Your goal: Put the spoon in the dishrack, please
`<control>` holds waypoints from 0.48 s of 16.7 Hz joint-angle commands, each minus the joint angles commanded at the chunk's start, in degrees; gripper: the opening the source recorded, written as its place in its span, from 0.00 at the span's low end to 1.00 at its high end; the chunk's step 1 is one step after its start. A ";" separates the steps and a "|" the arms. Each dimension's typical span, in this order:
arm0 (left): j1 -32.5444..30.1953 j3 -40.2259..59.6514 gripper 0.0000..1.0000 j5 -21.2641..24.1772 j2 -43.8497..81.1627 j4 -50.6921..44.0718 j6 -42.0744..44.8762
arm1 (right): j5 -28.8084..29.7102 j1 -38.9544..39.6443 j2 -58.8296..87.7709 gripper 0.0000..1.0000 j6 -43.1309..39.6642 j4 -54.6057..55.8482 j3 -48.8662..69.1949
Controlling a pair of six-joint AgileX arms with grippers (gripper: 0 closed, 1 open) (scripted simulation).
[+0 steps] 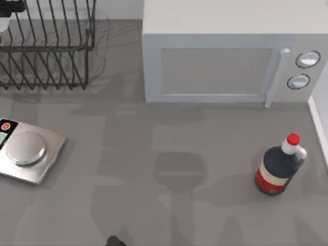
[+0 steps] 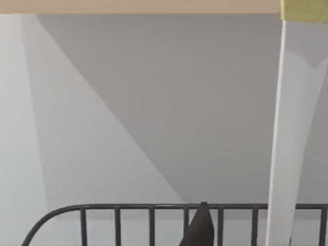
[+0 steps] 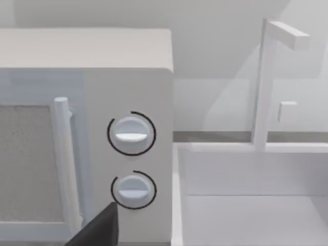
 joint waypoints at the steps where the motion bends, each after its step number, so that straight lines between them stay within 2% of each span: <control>1: 0.00 0.00 0.45 0.00 0.00 0.00 0.00 | 0.00 0.00 0.00 1.00 0.00 0.00 0.00; 8: 0.00 0.00 0.98 0.00 0.00 0.00 0.00 | 0.00 0.00 0.00 1.00 0.00 0.00 0.00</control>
